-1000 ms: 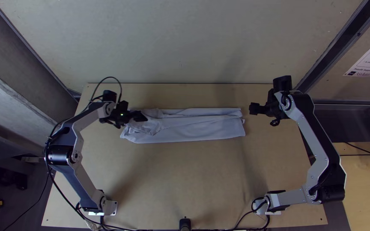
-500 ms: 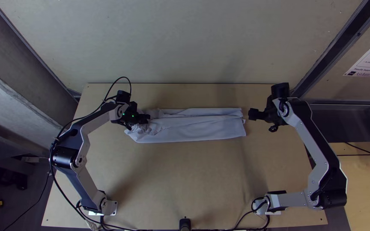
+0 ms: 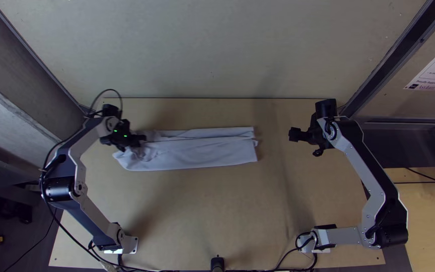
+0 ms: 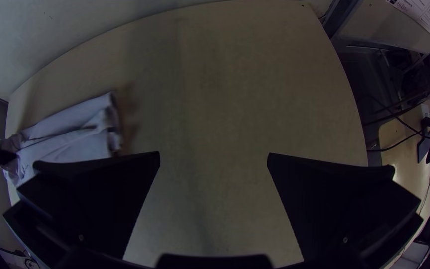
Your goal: Fold the t-shirt
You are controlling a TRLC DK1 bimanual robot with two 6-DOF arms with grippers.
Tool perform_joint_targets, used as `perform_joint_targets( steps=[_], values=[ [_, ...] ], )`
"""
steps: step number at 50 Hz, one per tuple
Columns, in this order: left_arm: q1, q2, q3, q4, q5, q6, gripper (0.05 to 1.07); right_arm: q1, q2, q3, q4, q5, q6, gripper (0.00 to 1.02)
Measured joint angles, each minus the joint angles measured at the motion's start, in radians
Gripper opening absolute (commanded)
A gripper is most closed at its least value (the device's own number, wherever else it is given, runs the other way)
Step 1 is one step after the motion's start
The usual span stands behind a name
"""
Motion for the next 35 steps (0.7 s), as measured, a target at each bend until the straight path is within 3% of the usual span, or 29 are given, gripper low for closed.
perform_joint_targets(
  steps=[9,18,27,35],
  values=[
    [0.152,0.000,0.084,-0.042,-0.062,0.142,0.08,-0.001,0.000,0.000,0.001,0.000,0.000,0.99],
    [0.218,0.000,0.166,-0.089,-0.214,0.267,0.08,-0.001,-0.001,0.000,0.003,0.000,0.000,0.99],
    [0.173,-0.039,0.182,-0.117,-0.325,0.331,0.08,-0.001,-0.001,0.000,0.004,0.000,0.000,0.99],
    [0.048,-0.097,0.199,-0.148,-0.447,0.340,0.08,-0.002,-0.001,0.000,0.006,0.000,0.000,0.99]
  ],
)
